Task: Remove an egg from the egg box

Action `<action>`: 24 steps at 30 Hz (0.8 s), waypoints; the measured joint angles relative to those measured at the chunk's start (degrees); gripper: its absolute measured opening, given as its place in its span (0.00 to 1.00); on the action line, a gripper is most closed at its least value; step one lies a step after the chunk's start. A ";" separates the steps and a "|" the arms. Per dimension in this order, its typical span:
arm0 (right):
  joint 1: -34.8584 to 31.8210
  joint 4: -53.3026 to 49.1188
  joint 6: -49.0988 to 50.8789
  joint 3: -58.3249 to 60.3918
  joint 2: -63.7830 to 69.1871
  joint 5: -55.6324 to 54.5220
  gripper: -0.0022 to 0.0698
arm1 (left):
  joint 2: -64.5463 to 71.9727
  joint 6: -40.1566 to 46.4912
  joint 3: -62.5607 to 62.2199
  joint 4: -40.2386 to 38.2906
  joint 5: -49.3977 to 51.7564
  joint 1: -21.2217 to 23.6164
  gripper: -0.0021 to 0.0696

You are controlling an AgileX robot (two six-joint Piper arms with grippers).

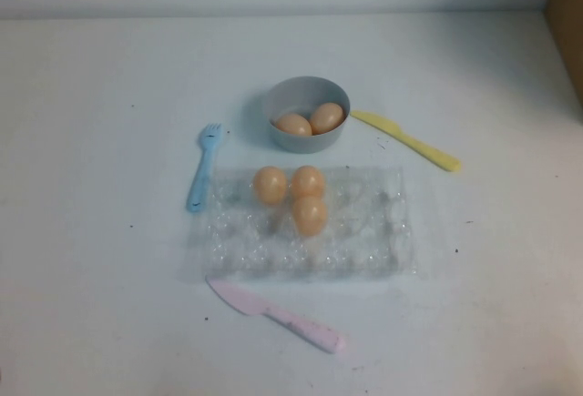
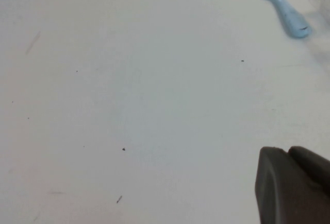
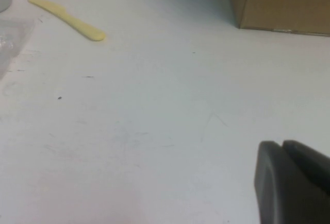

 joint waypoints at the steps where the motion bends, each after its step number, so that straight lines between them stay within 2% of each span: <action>1: 0.29 0.00 0.00 0.00 0.00 0.08 0.01 | 0.00 0.00 0.00 0.00 0.00 0.00 0.02; 8: 3.45 0.00 3.47 0.00 0.00 0.46 0.01 | 0.00 0.00 0.00 0.00 0.00 0.00 0.02; 24: 3.74 0.00 3.86 0.00 0.00 0.58 0.01 | 0.00 0.00 0.00 0.00 0.00 0.00 0.02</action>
